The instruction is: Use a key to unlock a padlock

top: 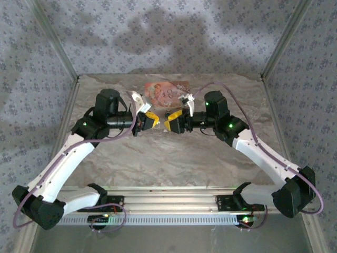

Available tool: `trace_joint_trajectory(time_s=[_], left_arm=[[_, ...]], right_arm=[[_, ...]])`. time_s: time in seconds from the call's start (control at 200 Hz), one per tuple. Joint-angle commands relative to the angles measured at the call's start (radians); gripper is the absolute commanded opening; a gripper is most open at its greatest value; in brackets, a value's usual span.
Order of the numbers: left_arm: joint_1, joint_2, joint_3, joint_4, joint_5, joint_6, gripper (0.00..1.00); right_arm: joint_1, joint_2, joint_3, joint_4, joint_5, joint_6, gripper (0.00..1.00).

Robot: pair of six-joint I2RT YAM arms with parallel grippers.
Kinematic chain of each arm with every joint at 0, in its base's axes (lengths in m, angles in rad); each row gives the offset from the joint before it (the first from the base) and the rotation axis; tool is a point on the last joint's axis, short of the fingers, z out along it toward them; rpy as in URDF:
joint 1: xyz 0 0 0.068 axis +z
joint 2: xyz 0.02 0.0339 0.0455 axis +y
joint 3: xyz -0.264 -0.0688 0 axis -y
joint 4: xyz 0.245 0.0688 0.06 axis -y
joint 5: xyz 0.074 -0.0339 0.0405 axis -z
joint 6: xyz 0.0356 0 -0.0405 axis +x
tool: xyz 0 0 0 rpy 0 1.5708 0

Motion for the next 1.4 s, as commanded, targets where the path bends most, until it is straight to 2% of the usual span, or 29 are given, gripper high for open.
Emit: trace_joint_trajectory(time_s=[0.0, 0.09, 0.225, 0.37, 0.45, 0.575, 0.684, 0.714, 0.744, 0.774, 0.844, 0.894, 1.069, 1.274, 1.394], left_arm=[[0.019, 0.021, 0.045, -0.013, 0.189, 0.023, 0.0], [0.021, 0.036, 0.054, -0.013, 0.24, 0.013, 0.0], [0.021, 0.048, 0.061, -0.027, 0.261, 0.009, 0.0], [0.021, 0.048, 0.064, -0.036, 0.271, 0.01, 0.0], [0.023, 0.047, 0.068, -0.041, 0.269, 0.009, 0.0], [0.025, 0.053, 0.072, -0.031, 0.268, -0.008, 0.0], [0.027, 0.057, 0.063, 0.018, 0.255, -0.079, 0.0], [0.027, 0.058, 0.058, 0.037, 0.246, -0.114, 0.09], [0.028, 0.058, 0.053, 0.057, 0.232, -0.147, 0.27], [0.03, 0.057, 0.046, 0.078, 0.218, -0.183, 0.38], [0.042, 0.049, 0.024, 0.134, 0.201, -0.272, 0.51], [0.056, 0.04, -0.004, 0.196, 0.196, -0.347, 0.55], [0.088, -0.003, -0.129, 0.423, 0.213, -0.54, 0.53], [0.087, 0.008, -0.246, 0.638, 0.227, -0.699, 0.46], [0.086, 0.02, -0.269, 0.71, 0.234, -0.743, 0.41]], right_arm=[[0.024, 0.006, 0.037, 0.009, -0.042, 0.003, 0.52], [0.038, 0.008, 0.035, 0.004, -0.042, -0.001, 0.49], [0.052, 0.013, 0.041, 0.002, -0.05, 0.0, 0.4], [0.054, 0.015, 0.038, -0.001, -0.055, -0.006, 0.1], [0.054, 0.018, 0.036, 0.001, -0.073, -0.002, 0.0], [0.056, 0.024, 0.024, 0.03, -0.085, 0.025, 0.0], [0.055, 0.022, -0.007, 0.11, -0.074, 0.082, 0.0], [0.055, 0.02, -0.015, 0.133, -0.065, 0.099, 0.0], [0.054, 0.018, -0.026, 0.158, -0.053, 0.115, 0.0], [0.052, 0.016, -0.037, 0.178, -0.039, 0.134, 0.0], [0.04, 0.01, -0.066, 0.242, -0.018, 0.184, 0.0], [0.028, 0.001, -0.093, 0.297, 0.003, 0.228, 0.0], [-0.022, -0.021, -0.175, 0.459, 0.052, 0.356, 0.0], [-0.028, -0.016, -0.181, 0.51, 0.035, 0.392, 0.0], [-0.027, -0.012, -0.181, 0.531, 0.013, 0.405, 0.0]])
